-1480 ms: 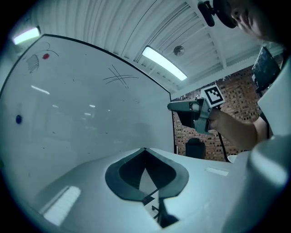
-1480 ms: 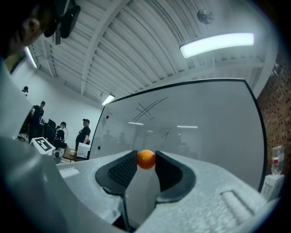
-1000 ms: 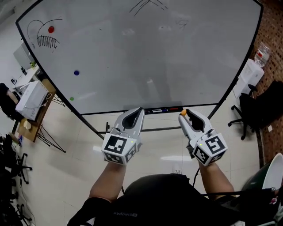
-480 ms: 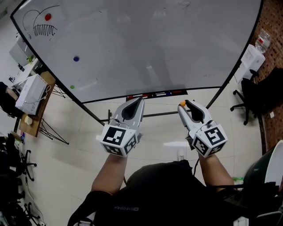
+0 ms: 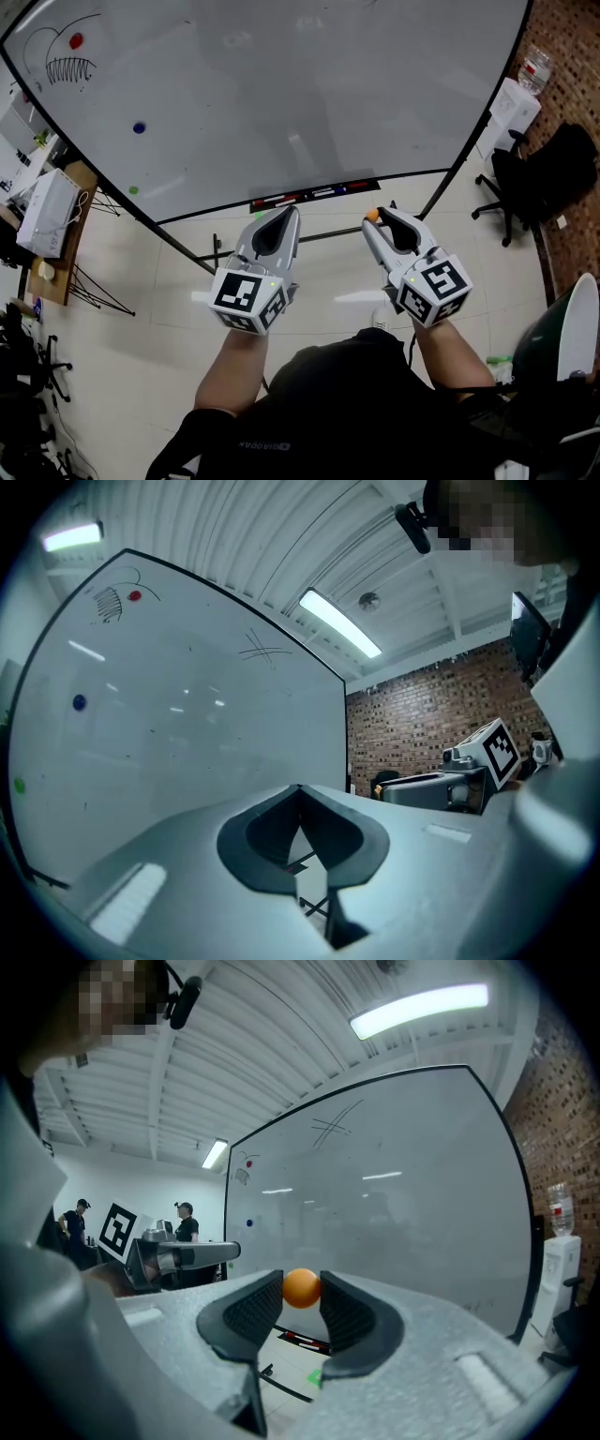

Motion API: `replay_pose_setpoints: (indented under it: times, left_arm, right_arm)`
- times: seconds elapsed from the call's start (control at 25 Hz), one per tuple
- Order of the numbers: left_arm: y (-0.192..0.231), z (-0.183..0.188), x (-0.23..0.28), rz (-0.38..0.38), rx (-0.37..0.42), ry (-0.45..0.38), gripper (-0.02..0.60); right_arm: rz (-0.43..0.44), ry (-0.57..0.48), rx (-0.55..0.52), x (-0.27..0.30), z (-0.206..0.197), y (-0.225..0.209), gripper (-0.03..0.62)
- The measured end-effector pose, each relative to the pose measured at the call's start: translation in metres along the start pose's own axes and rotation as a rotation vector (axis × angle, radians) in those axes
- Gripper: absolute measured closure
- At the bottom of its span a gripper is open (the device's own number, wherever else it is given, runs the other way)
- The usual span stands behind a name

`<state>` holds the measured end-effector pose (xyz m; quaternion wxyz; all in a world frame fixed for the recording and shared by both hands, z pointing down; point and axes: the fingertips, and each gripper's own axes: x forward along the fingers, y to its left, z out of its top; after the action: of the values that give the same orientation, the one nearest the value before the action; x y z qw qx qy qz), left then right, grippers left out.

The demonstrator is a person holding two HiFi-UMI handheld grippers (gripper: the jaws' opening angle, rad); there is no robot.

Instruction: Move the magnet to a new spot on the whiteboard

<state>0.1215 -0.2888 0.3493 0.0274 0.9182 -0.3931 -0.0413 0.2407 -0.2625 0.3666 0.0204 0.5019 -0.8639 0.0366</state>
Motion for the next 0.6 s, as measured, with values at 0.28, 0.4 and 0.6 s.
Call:
replay_pose_setpoints:
  times: [0.28, 0.4, 0.6]
  left_arm:
    - [-0.002, -0.007, -0.015, 0.032, 0.029, 0.013, 0.566]
    - [-0.007, -0.010, -0.025, 0.051, 0.038, 0.023, 0.566]
    - [-0.010, -0.007, -0.033, 0.089, 0.021, 0.010, 0.566]
  right_arm:
    - [0.025, -0.001, -0.020, -0.008, -0.003, 0.009, 0.488]
    - [0.049, -0.002, -0.021, -0.014, -0.004, 0.015, 0.488]
    - [0.095, -0.020, -0.040, -0.025, 0.000, 0.026, 0.488]
